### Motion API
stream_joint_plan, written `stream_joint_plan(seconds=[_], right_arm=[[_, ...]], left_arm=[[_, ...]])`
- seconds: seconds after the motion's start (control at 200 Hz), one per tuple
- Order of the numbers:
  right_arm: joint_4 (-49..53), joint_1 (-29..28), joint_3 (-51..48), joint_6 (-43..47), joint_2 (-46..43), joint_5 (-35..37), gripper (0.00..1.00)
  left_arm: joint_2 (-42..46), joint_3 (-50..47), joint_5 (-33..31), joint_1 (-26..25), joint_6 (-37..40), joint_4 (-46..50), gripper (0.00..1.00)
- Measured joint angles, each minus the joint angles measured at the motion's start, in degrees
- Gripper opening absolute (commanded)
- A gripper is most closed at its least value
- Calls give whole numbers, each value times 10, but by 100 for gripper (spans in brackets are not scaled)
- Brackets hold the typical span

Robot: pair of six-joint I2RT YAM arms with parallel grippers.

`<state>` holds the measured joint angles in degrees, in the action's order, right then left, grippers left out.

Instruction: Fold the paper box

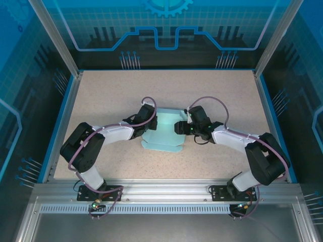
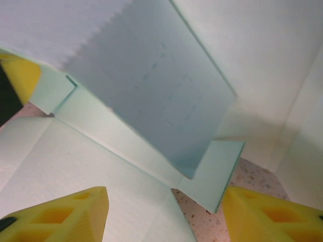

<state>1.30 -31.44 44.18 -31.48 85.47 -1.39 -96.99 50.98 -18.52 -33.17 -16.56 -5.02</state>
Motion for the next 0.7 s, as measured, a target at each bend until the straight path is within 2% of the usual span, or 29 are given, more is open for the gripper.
stream_joint_plan(seconds=[0.7], right_arm=[[-36,-16,33,0,47,-49,59]], left_arm=[[0,0,3,0,0,1,5]])
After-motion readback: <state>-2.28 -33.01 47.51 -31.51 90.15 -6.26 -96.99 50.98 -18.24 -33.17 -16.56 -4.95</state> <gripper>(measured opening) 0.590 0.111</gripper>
